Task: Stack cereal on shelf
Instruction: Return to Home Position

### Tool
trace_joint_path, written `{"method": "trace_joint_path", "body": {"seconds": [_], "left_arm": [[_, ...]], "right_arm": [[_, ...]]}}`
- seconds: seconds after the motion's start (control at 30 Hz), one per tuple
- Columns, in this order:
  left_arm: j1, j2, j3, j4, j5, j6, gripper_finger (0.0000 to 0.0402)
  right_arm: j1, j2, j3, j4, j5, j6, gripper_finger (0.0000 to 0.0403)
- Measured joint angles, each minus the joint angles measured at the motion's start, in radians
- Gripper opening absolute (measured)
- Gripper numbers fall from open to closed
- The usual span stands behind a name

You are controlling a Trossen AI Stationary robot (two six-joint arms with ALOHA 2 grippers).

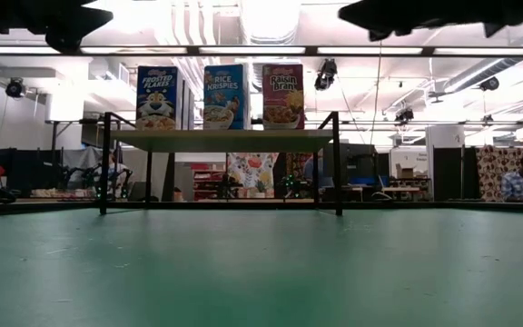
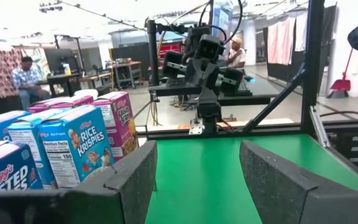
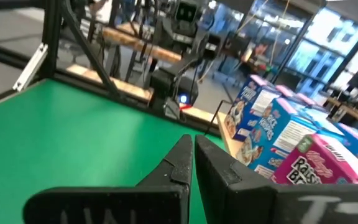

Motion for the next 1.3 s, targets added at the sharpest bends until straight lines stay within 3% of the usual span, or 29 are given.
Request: {"method": "trace_joint_path", "body": {"seconds": [0.6, 0.8, 1.3], "left_arm": [[0.001, -0.192, -0.116, -0.003, -0.006, 0.103, 0.0213], [0.003, -0.190, -0.166, 0.023, -0.096, 0.088, 0.0209], [0.003, -0.189, -0.183, 0.032, -0.172, 0.057, 0.0164]], "right_arm": [[-0.002, -0.349, -0.429, 0.271, 0.007, 0.036, 0.0009], [-0.003, -0.518, -0.551, 0.312, 0.009, 0.063, 0.0009], [-0.002, -0.870, -0.561, -0.037, 0.034, 0.086, 0.0009]]}}
